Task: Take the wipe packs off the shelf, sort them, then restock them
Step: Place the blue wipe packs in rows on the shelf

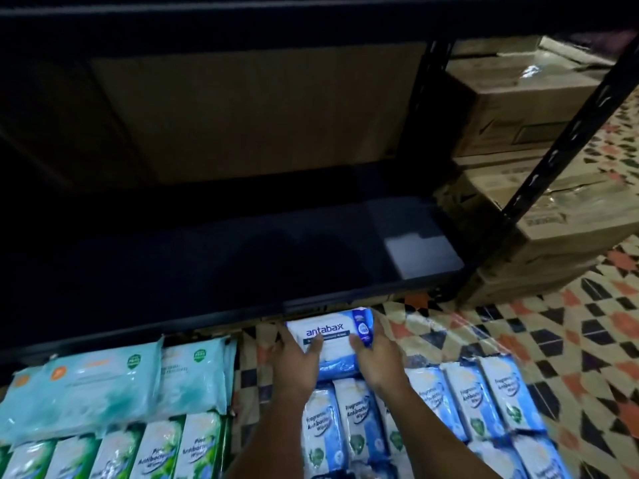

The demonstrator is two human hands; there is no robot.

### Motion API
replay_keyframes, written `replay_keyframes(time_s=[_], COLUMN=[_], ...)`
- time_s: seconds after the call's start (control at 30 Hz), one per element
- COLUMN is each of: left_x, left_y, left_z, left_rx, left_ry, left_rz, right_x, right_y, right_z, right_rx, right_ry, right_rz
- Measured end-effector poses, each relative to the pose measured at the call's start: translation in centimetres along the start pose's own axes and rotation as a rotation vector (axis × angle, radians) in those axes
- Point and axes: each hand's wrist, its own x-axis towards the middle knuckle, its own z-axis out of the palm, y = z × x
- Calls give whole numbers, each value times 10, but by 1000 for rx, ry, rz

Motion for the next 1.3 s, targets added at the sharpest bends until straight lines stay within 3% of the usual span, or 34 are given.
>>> replay_keyframes(time_s=[0.23, 0.4, 0.67, 0.93, 1.07, 1.17, 1.3], left_x=[-2, -23, -102, -198, -238, -242, -225], left_y=[14, 32, 139, 263, 306, 331, 353], left_z=[-23, -49, -132, -235, -277, -302, -328], left_rx=[-14, 36, 170, 47, -92, -144, -121], left_ry=[56, 91, 246, 454, 537, 556, 568], left_rz=[5, 64, 334, 691, 789, 783, 688], right_x=[-17, -49, -130, -210, -239, -249, -237], right_y=[-25, -50, -122, -233, -283, -317, -353], right_z=[-14, -39, -113, -218, -263, -286, -295], right_rx=[228, 223, 331, 430, 453, 407, 372], right_ry=[-5, 23, 213, 448, 534, 501, 289], right_rz=[-7, -70, -237, -511, -667, -732, -730])
